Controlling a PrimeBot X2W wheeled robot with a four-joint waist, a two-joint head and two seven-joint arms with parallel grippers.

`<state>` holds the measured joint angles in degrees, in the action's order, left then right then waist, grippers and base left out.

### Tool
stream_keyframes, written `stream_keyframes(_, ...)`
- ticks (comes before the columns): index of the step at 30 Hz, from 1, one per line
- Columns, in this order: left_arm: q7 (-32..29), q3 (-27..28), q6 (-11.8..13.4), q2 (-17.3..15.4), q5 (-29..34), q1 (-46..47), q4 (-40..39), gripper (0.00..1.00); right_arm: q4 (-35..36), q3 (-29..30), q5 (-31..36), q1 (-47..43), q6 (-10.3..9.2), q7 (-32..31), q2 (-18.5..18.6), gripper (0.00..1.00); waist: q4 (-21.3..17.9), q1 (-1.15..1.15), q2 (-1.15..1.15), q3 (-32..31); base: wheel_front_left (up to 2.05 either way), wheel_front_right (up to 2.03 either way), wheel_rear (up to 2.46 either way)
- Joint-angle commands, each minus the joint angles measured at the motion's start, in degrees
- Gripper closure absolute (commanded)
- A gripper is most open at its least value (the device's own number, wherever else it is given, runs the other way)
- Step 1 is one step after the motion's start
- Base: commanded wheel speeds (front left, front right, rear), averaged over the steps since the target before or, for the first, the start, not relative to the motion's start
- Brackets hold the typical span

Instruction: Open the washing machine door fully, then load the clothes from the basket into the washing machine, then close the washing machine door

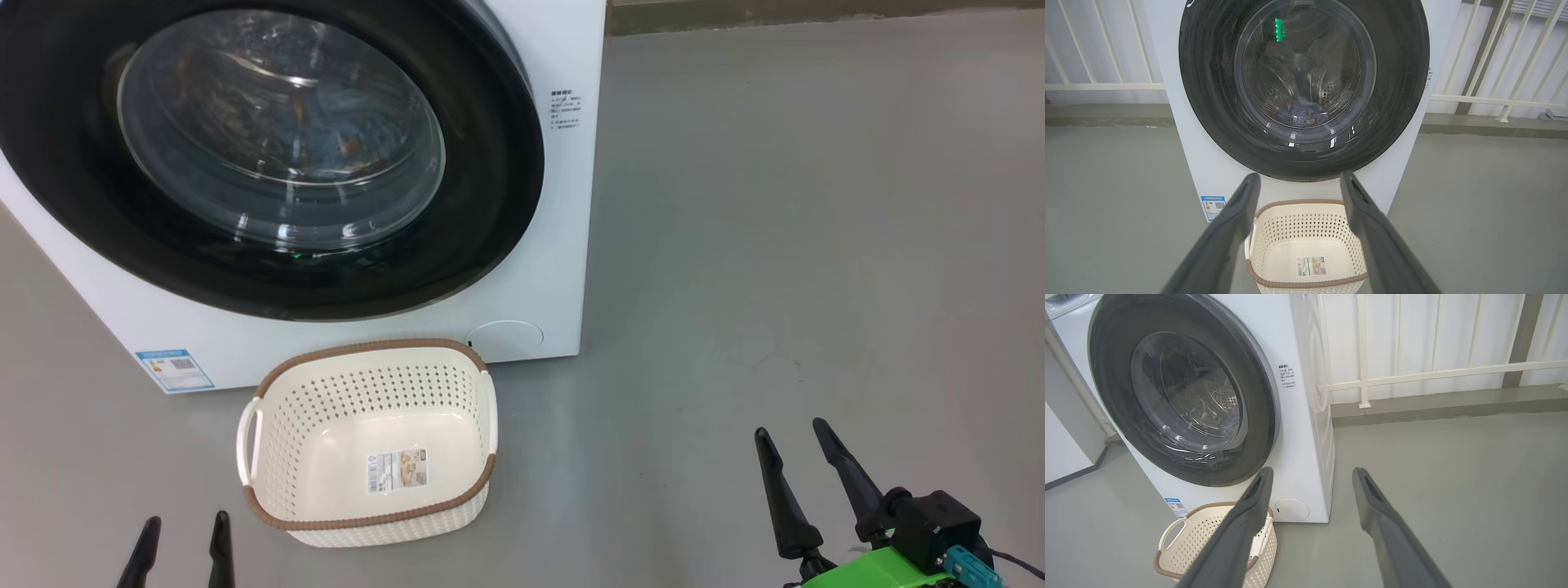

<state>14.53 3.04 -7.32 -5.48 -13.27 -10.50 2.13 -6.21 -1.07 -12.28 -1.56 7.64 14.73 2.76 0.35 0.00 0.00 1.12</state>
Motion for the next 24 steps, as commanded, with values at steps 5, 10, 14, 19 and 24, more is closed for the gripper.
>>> stream_keyframes(5,0.5,1.6,-0.2,-1.2,-0.5,1.7,-1.5,0.00,1.7,-1.2,-0.2,0.6,-0.15,0.3,0.1,0.00,0.2,0.00,0.00,0.2,0.00,0.00,0.00)
stream_keyframes(10,-0.2,-0.9,0.0,0.2,-0.5,0.0,1.3,1.00,-1.4,-0.1,0.0,0.0,0.00,0.0,0.0,1.00,0.3,0.00,0.00,0.3,0.00,0.00,0.00)
stream_keyframes(14,-0.5,-1.5,0.0,1.4,-1.4,0.1,3.3,1.00,-3.4,-0.1,-1.0,-0.4,0.00,-0.2,0.0,1.00,0.3,0.00,0.00,0.3,0.00,0.00,0.00)
stream_keyframes(19,-1.2,-1.4,0.0,1.3,-4.7,0.7,3.5,1.00,-3.4,-0.1,-4.5,-0.1,-0.01,-0.8,0.2,1.00,0.3,0.13,0.00,0.1,0.00,0.00,0.00)
stream_keyframes(24,-1.9,-1.4,0.0,1.2,-7.9,1.4,3.9,1.00,-3.7,0.0,-7.9,0.2,-0.01,-1.5,0.4,1.00,0.2,0.01,0.00,0.1,0.00,0.00,0.00)
